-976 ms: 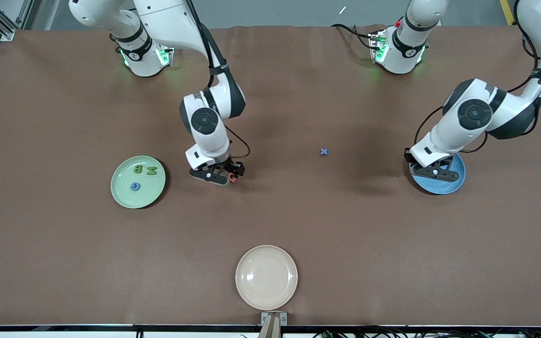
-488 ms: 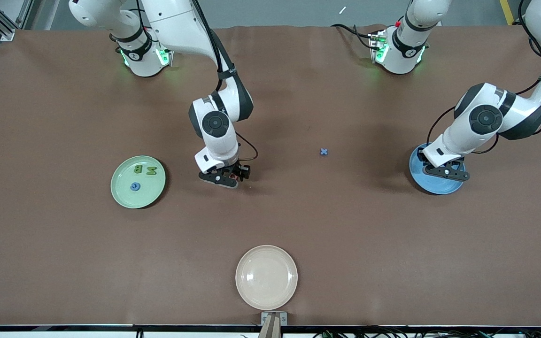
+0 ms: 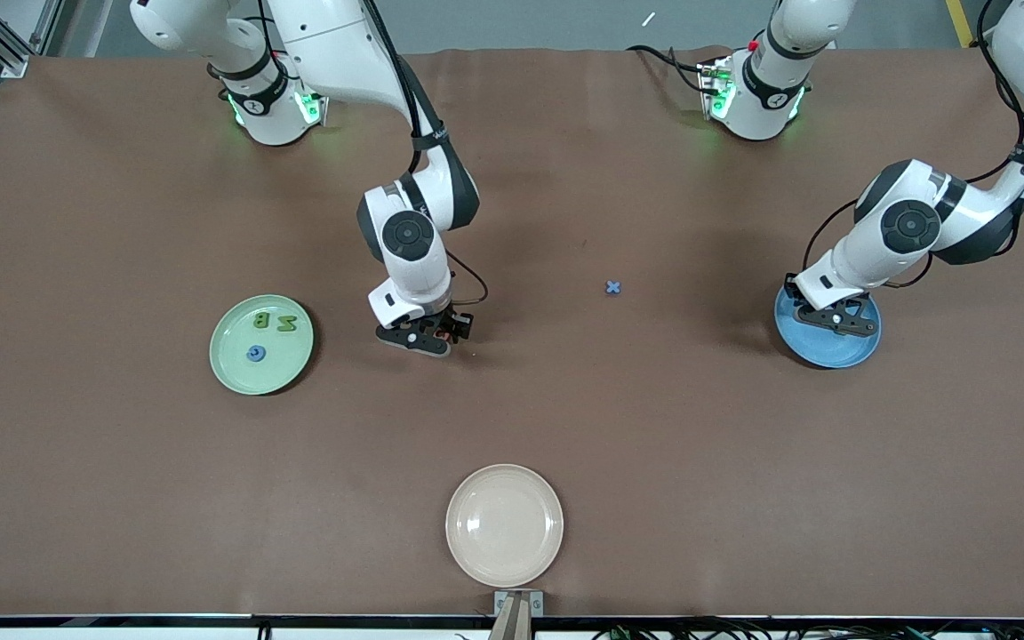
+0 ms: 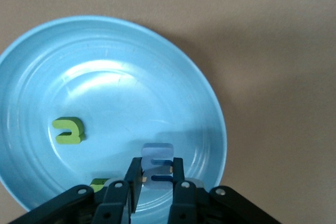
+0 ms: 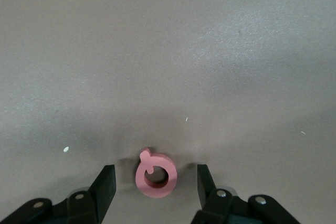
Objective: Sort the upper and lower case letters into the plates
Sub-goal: 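Release the e into the blue plate while the right gripper carries the Q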
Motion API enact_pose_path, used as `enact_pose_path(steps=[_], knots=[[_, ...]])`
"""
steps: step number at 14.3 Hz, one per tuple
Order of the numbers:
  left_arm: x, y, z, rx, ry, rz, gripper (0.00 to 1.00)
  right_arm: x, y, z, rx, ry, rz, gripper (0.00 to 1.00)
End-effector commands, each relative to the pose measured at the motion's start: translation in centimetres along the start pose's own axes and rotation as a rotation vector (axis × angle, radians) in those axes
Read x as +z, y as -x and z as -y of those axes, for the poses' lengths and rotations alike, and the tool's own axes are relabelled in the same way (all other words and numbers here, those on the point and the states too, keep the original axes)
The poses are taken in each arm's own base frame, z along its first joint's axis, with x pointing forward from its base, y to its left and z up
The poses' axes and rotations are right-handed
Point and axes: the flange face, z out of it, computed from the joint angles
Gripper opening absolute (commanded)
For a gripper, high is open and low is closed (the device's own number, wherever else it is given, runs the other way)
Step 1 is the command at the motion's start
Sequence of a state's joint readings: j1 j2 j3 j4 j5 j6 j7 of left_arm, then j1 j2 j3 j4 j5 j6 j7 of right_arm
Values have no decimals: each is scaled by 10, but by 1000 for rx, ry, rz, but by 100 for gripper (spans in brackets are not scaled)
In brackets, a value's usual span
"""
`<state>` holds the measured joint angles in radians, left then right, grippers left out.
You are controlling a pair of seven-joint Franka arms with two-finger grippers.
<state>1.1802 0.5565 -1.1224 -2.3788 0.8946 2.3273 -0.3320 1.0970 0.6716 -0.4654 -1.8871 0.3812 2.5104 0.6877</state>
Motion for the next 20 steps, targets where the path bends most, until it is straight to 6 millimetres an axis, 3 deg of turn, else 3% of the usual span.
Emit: enact_pose_path(steps=[1, 5, 11, 12, 14, 15, 17, 18, 20], knots=[[11, 6, 6, 14, -13, -7, 1, 4, 0, 1, 8, 0, 5, 66], [15, 7, 5, 21, -9, -4, 1, 7, 1, 1, 7, 4, 7, 55], [27, 10, 7, 17, -2, 4, 5, 7, 1, 1, 18, 4, 11, 1], [28, 10, 8, 18, -2, 5, 12, 5, -3, -1, 20, 2, 12, 0], [25, 8, 10, 19, -9, 0, 39, 0, -20, -15, 40, 0, 17, 0], [23, 7, 12, 25, -16, -4, 57, -5, -33, -27, 39, 8, 38, 0], [17, 4, 14, 54, -27, -14, 88, -35, -65, -58, -23, -7, 97, 0], [13, 3, 14, 72, -33, -19, 100, -45, -81, -78, -45, -13, 130, 0], [-8, -4, 15, 90, -58, -45, 100, -65, -113, -124, -91, -37, 171, 0]])
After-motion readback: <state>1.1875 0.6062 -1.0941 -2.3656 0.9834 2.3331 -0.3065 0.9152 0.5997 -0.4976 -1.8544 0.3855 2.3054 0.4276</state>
